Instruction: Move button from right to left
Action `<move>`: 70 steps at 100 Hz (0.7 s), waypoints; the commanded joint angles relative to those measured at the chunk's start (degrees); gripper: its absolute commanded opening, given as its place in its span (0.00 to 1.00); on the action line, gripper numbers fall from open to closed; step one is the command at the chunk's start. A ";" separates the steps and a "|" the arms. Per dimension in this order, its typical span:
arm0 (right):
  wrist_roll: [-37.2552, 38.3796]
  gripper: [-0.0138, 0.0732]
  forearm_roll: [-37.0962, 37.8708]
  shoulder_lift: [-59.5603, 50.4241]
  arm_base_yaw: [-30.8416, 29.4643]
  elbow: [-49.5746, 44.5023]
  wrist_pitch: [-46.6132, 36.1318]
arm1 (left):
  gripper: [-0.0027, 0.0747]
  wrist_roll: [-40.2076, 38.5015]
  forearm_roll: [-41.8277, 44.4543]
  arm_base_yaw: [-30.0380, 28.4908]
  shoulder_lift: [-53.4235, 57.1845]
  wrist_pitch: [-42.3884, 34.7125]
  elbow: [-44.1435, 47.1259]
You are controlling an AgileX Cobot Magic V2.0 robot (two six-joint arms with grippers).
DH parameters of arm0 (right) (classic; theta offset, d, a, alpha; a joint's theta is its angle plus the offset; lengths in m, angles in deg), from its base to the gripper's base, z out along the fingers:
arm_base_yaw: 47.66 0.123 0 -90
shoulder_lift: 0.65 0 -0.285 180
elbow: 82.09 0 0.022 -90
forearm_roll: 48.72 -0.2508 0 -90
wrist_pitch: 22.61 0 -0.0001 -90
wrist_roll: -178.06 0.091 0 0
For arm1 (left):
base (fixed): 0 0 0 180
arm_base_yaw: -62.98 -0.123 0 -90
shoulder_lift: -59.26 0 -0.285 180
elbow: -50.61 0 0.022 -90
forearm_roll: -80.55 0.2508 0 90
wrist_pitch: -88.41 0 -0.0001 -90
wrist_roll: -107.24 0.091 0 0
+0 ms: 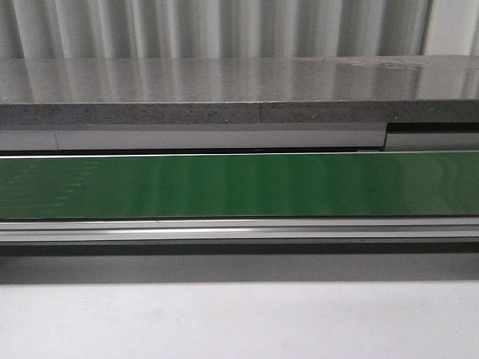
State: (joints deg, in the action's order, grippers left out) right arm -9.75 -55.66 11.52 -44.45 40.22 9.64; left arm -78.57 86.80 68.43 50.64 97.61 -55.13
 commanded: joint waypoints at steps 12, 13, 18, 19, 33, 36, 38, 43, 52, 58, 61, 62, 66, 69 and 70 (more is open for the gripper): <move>-0.40 0.08 -0.25 0.51 0.05 1.39 -4.63 | 0.01 -1.58 0.95 -1.97 3.15 -7.66 4.57; -0.40 0.08 -0.25 0.51 0.05 1.39 -4.63 | 0.01 -1.58 0.95 -1.97 3.15 -6.34 4.40; -0.40 0.08 -0.25 0.56 0.05 1.39 -4.62 | 0.01 -1.45 0.95 -1.86 3.15 -5.81 4.28; -0.40 0.08 -0.25 0.56 0.05 1.39 -4.62 | 0.01 -1.45 0.95 -1.86 3.15 -5.92 4.28; -0.40 0.08 -0.20 0.56 0.05 1.39 -4.64 | 0.01 -1.45 0.95 -1.62 3.15 -5.67 4.28; -0.40 0.08 -0.20 0.56 0.05 1.39 -4.64 | 0.01 -1.45 0.95 -1.62 3.15 -5.67 4.28; -0.40 0.08 -0.20 0.56 0.05 1.39 -4.64 | 0.01 -1.45 0.95 -1.62 3.15 -5.67 4.28; -0.40 0.08 -0.20 0.56 0.05 1.39 -4.64 | 0.01 -1.45 0.95 -1.62 3.15 -5.67 4.28; -0.40 0.08 -0.20 0.56 0.05 1.39 -4.64 | 0.01 -1.45 0.95 -1.62 3.15 -5.67 4.28; -0.40 0.08 -0.20 0.56 0.05 1.39 -4.64 | 0.01 -1.45 0.95 -1.62 3.15 -5.67 4.28; -0.40 0.08 -0.20 0.56 0.05 1.39 -4.64 | 0.01 -1.45 0.95 -1.62 3.15 -5.67 4.28; -0.40 0.08 -0.20 0.56 0.05 1.39 -4.64 | 0.01 -1.45 0.95 -1.62 3.15 -5.67 4.28; -0.40 0.08 -0.20 0.56 0.05 1.39 -4.64 | 0.01 -1.45 0.95 -1.62 3.15 -5.67 4.28; -0.40 0.08 -0.20 0.56 0.05 1.39 -4.64 | 0.01 -1.45 0.95 -1.62 3.15 -5.67 4.28; -0.40 0.08 -0.20 0.56 0.05 1.39 -4.64 | 0.01 -1.45 0.95 -1.62 3.15 -5.67 4.28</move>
State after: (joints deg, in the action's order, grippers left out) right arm -9.75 -55.66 11.52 -44.45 40.22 9.54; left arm -79.50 87.60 66.64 51.73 96.49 -52.28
